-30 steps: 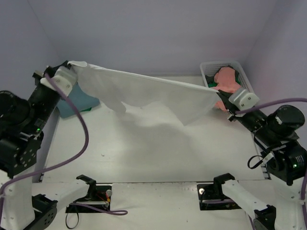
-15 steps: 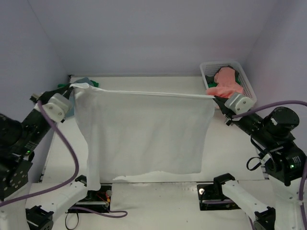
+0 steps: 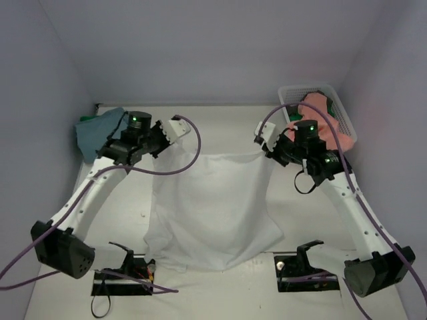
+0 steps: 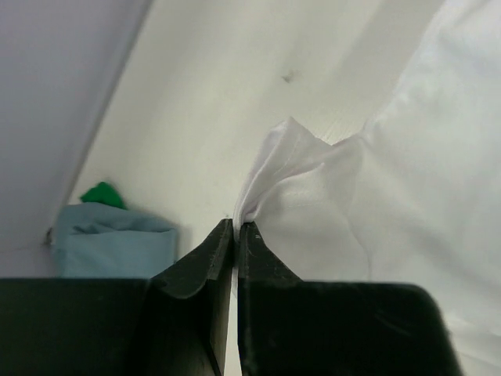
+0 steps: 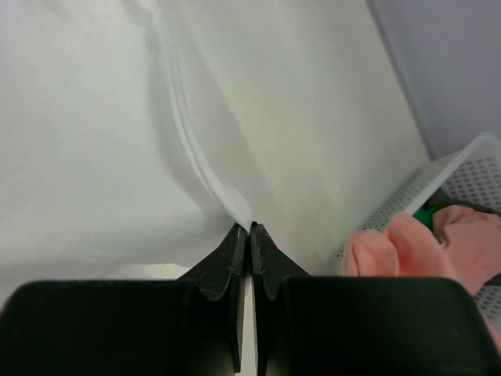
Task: Fold and stack the t-shirts
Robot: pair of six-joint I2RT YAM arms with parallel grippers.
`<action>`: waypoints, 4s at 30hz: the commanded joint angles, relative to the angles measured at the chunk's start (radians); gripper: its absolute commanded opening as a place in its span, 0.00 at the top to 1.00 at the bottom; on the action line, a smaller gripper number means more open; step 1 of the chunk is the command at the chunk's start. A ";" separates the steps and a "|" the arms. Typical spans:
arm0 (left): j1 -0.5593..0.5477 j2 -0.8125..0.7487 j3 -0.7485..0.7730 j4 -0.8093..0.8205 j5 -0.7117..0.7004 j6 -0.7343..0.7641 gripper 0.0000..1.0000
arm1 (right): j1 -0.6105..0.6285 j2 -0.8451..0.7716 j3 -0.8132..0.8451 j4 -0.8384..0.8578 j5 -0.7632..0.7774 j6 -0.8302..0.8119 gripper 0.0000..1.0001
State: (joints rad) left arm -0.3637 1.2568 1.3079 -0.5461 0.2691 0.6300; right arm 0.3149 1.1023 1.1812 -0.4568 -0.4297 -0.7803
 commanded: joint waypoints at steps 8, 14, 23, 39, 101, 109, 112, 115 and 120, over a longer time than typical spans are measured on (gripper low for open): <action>0.048 0.315 0.080 0.422 -0.001 0.039 1.00 | -0.088 0.283 0.024 0.225 0.011 -0.076 1.00; 0.051 0.476 0.145 0.514 -0.092 0.057 1.00 | -0.105 0.421 0.049 0.274 0.060 -0.082 1.00; 0.051 0.674 0.269 0.649 -0.243 0.056 1.00 | -0.106 0.539 0.081 0.380 0.189 -0.022 1.00; 0.049 0.860 0.481 0.658 -0.416 0.022 1.00 | -0.100 0.709 0.144 0.583 0.476 0.277 0.66; 0.058 0.527 0.023 0.503 -0.360 -0.181 0.12 | -0.214 0.682 -0.105 0.153 0.187 0.214 0.87; 0.086 0.734 0.272 0.476 -0.237 -0.230 0.12 | -0.152 0.662 -0.009 0.184 0.183 0.274 1.00; 0.088 0.785 0.355 0.474 -0.229 -0.231 0.12 | -0.103 0.653 -0.012 0.198 0.198 0.276 1.00; 0.088 0.814 0.421 0.451 -0.212 -0.265 0.13 | -0.057 0.676 -0.014 0.208 0.213 0.288 1.00; 0.088 0.823 0.464 0.376 -0.110 -0.325 0.99 | -0.040 0.751 0.008 0.227 0.233 0.305 1.00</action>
State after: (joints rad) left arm -0.2810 2.1185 1.7153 -0.1383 0.0807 0.3592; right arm 0.2825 1.8191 1.1458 -0.2485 -0.2245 -0.5007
